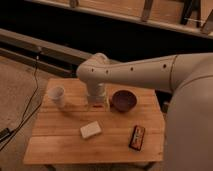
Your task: Push the eraser across the table
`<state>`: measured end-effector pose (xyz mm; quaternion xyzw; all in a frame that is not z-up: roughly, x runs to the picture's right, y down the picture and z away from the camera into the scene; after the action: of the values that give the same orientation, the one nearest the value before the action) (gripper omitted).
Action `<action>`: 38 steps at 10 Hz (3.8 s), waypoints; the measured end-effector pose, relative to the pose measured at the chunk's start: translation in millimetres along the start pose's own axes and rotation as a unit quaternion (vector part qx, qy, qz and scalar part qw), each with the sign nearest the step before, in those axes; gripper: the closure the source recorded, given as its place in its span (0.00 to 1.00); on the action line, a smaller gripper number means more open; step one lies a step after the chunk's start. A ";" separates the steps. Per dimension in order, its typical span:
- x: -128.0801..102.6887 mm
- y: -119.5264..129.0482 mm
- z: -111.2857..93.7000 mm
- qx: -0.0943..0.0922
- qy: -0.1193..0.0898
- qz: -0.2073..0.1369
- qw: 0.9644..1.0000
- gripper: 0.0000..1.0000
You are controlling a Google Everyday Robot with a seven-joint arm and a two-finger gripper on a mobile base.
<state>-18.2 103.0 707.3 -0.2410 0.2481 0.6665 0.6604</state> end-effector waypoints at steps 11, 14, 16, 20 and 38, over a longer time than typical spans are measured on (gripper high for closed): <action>65.8 -156.5 33.4 0.008 0.001 0.120 0.993 0.35; 77.4 -184.1 50.2 0.014 0.011 0.151 0.988 0.35; 85.2 -202.7 63.3 0.016 0.018 0.174 0.984 0.35; 101.4 -239.1 92.6 0.016 0.033 0.225 0.974 0.35; 118.1 -286.1 138.1 0.018 0.044 0.287 0.957 0.35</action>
<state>267.4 283.9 732.2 -0.1771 0.3478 0.8123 0.4334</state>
